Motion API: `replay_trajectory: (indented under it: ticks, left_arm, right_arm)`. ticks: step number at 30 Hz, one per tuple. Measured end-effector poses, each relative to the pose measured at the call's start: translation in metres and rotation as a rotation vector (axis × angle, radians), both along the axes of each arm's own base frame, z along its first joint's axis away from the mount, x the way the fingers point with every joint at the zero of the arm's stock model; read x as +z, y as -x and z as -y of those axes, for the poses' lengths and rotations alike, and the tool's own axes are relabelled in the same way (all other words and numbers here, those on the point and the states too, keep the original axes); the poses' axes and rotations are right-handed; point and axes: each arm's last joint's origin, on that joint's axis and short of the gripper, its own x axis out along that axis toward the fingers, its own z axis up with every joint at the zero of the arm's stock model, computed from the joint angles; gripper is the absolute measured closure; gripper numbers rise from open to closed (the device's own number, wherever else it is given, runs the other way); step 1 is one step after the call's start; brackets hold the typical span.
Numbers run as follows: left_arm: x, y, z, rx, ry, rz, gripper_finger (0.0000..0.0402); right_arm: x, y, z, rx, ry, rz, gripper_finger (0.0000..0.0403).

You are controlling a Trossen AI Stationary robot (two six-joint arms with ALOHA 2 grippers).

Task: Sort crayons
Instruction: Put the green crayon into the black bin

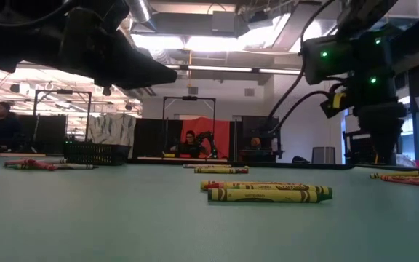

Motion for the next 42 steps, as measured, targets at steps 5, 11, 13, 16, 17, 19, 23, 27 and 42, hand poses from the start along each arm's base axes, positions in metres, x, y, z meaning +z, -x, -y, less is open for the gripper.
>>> replay_trajectory:
  ticks: [5,11,13,16,17,19,23,27,42]
  left_arm:
    - [-0.001,0.000,0.001,-0.003,-0.002,-0.012,0.0308]
    - [-0.001,0.000,0.001,-0.003,-0.001,-0.012,0.0308]
    - [-0.001,0.000,0.001,-0.003,-0.001,-0.011,0.0308]
    - [-0.001,0.000,0.001,-0.003,0.000,-0.011,0.0308]
    - [-0.001,0.000,0.001,-0.003,0.000,-0.010,0.0308]
    - [-0.001,0.000,0.001,-0.002,0.000,-0.010,0.0308]
    - [-0.001,0.000,0.001,-0.002,0.000,-0.009,0.0308]
    - [-0.001,0.000,0.001,-0.003,0.000,-0.009,0.0308]
    - [0.000,-0.002,-0.007,0.045,0.061,0.007,0.0282]
  right_arm:
    - [-0.011,0.003,0.012,-0.055,-0.028,0.035,0.0226]
    - [-0.026,0.009,0.022,-0.112,-0.027,0.079,0.0228]
    - [-0.029,0.012,0.025,-0.131,-0.042,0.088,0.0238]
    - [-0.031,0.014,0.027,-0.137,-0.053,0.088,0.0269]
    - [-0.032,0.014,0.027,-0.134,-0.056,0.090,0.0281]
    - [-0.032,0.013,0.027,-0.114,-0.055,0.100,0.0309]
    - [-0.032,0.013,0.028,-0.088,-0.049,0.102,0.0363]
    - [-0.032,0.013,0.028,-0.051,-0.041,0.093,0.0394]
    - [0.022,-0.026,0.004,0.152,0.129,0.302,0.0392]
